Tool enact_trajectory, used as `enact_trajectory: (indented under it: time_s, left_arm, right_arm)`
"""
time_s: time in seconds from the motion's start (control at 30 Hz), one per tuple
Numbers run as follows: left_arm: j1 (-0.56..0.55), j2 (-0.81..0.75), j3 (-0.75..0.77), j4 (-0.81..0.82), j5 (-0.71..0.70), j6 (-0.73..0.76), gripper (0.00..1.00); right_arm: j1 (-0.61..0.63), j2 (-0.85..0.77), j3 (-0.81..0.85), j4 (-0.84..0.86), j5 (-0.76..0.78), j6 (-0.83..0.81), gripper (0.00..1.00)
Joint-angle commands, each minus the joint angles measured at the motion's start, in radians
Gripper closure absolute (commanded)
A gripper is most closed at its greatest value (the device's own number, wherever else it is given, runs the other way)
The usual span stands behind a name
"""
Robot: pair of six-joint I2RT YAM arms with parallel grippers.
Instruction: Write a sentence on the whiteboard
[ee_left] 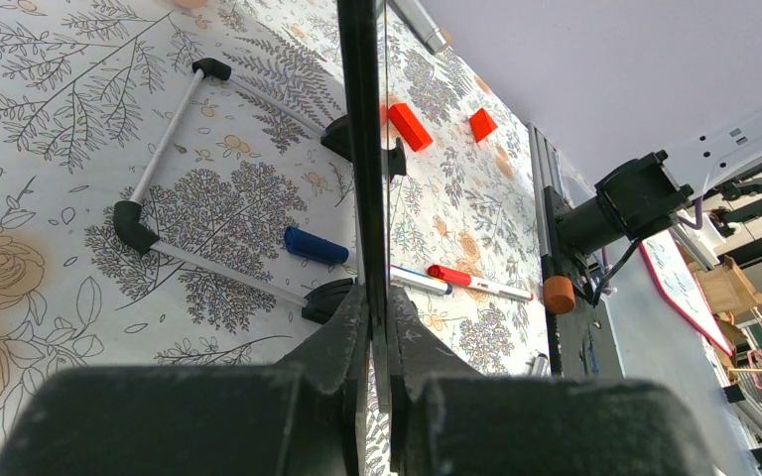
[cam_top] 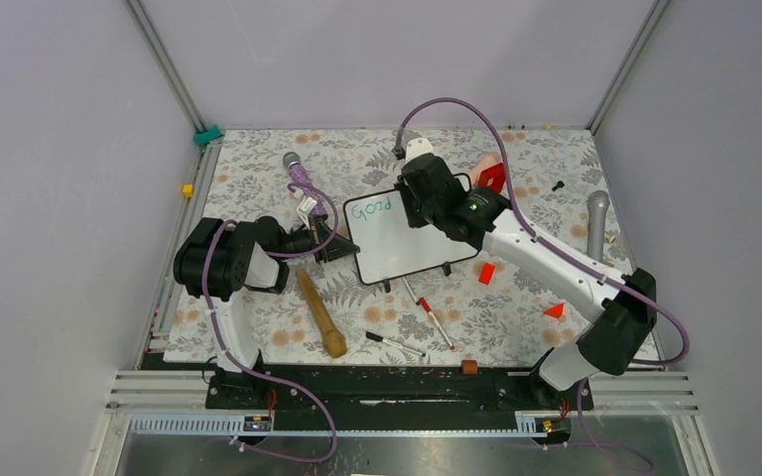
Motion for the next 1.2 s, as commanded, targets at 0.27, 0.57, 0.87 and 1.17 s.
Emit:
enact_trajectory:
  time_s: [0.27,0.57,0.87,1.17]
  left_arm:
    - [-0.005,0.002,-0.001,0.037,0.026,0.068,1.00]
    - [-0.005,0.002,0.002,0.037,0.024,0.068,1.00]
    - [-0.005,0.002,0.002,0.037,0.024,0.066,1.00]
    - [-0.005,0.002,0.001,0.037,0.025,0.065,1.00]
  right_arm:
    - [-0.038,-0.143,-0.183,0.187,0.018,-0.022,1.00]
    - [-0.089,-0.152,-0.218,0.216,-0.057,0.005,1.00]
    - [-0.088,-0.144,-0.221,0.207,0.026,0.020,1.00]
    - [-0.089,-0.156,-0.243,0.202,0.048,0.013,1.00]
